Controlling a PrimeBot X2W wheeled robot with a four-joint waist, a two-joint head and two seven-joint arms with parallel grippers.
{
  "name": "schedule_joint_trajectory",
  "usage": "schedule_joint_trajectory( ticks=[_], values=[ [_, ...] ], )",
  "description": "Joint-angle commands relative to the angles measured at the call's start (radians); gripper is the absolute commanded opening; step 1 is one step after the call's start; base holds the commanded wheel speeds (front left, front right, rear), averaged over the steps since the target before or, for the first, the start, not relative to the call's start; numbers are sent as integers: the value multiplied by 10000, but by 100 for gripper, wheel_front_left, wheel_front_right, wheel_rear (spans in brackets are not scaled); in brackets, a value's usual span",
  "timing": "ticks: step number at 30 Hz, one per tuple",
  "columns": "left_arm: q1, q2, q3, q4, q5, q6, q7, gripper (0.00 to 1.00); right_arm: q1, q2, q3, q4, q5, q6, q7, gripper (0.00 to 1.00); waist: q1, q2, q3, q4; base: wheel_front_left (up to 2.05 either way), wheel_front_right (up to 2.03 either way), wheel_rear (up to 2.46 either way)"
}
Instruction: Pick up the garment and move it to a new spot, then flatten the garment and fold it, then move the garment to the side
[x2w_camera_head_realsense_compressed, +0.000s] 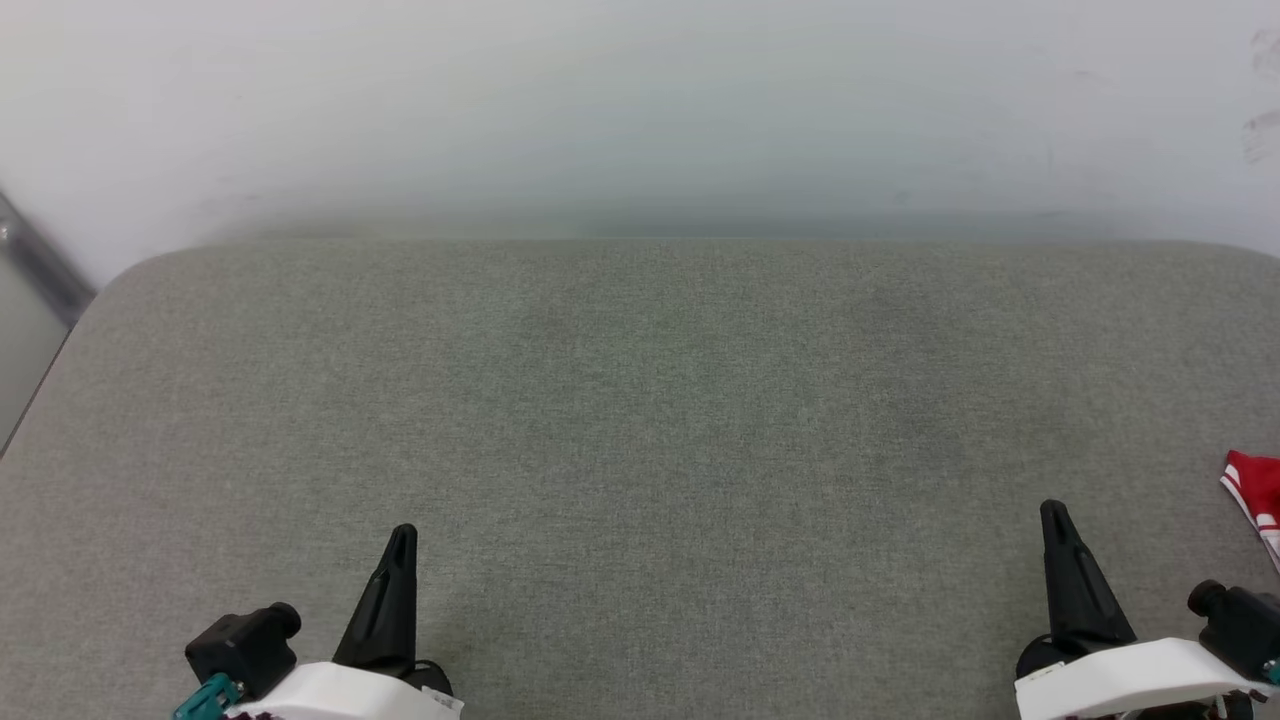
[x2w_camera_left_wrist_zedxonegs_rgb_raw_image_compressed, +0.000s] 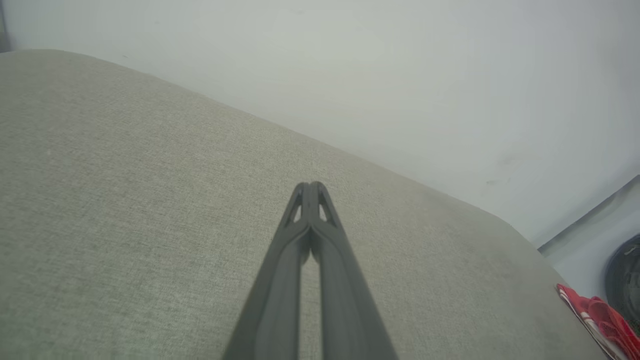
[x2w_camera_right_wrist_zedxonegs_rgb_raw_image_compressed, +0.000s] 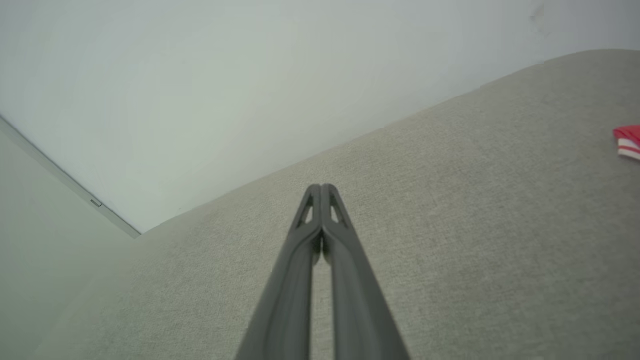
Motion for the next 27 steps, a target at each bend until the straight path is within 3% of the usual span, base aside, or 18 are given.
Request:
schedule_joint_trajectory(
  ticks=[1, 27],
  values=[
    [-297, 80, 76, -70, -451, -7, 77, 0, -338, -89, -36, -75, 460, 0, 91, 0, 0, 0, -3, -7, 0, 0, 0],
    [-760, 173, 362, 376, -4158, -24, 885, 0, -751, -161, -176, 296, 4043, -1, 938, 0, 0, 0, -37, -127, 0, 0, 0]
  ],
)
